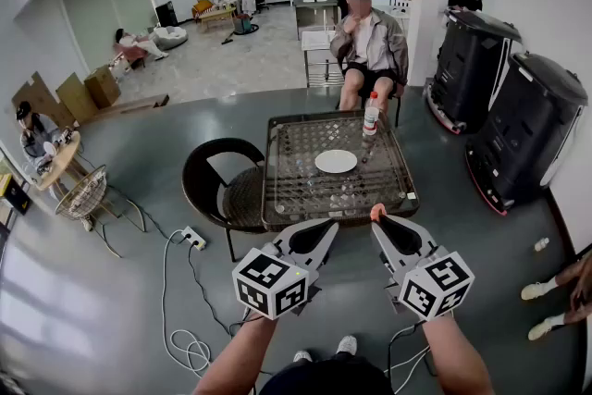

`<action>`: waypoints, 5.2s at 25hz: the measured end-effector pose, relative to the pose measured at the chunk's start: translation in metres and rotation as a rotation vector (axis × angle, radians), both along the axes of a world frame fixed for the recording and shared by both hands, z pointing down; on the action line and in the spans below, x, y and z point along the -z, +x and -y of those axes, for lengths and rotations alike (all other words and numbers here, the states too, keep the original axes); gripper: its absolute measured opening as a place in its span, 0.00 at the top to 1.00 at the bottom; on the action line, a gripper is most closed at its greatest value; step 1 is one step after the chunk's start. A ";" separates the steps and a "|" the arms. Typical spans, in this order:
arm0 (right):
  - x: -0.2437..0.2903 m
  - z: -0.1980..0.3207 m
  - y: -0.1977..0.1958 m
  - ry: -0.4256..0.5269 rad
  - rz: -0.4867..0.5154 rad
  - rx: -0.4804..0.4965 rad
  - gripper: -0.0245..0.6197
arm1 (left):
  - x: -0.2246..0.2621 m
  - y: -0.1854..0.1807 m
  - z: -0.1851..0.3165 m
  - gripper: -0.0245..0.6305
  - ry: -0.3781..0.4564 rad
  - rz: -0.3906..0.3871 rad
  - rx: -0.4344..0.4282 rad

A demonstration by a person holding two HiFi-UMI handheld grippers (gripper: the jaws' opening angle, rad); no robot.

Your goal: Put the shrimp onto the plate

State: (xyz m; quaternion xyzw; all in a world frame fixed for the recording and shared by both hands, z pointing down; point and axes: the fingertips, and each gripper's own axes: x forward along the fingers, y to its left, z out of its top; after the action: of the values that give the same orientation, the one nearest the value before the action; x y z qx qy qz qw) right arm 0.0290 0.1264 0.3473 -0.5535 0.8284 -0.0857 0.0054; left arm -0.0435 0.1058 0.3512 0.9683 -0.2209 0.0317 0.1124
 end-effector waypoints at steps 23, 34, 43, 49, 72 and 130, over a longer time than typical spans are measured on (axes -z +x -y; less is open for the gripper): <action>-0.010 0.035 0.045 -0.004 0.032 0.057 0.87 | -0.009 0.041 0.031 0.95 0.007 0.036 0.047; -0.021 0.071 0.067 -0.017 0.057 0.077 0.87 | -0.025 0.053 0.066 0.95 -0.013 0.072 0.094; -0.037 0.140 0.078 -0.066 0.020 0.069 0.87 | -0.042 0.068 0.142 0.95 -0.018 0.078 0.078; -0.053 0.203 0.081 -0.109 -0.008 0.042 0.87 | -0.060 0.072 0.208 0.95 -0.040 0.084 0.048; -0.207 0.370 0.074 -0.437 -0.181 0.048 0.87 | -0.182 0.087 0.348 0.95 -0.172 0.236 -0.048; -0.233 0.408 0.063 -0.451 -0.247 0.343 0.95 | -0.191 0.086 0.360 0.95 -0.302 0.253 0.097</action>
State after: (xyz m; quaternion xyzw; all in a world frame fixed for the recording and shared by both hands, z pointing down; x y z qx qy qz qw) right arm 0.0918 -0.2817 0.5801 -0.3989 0.8643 -0.1990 -0.2329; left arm 0.0425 -0.2543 0.5420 0.9169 -0.2723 0.1807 0.2292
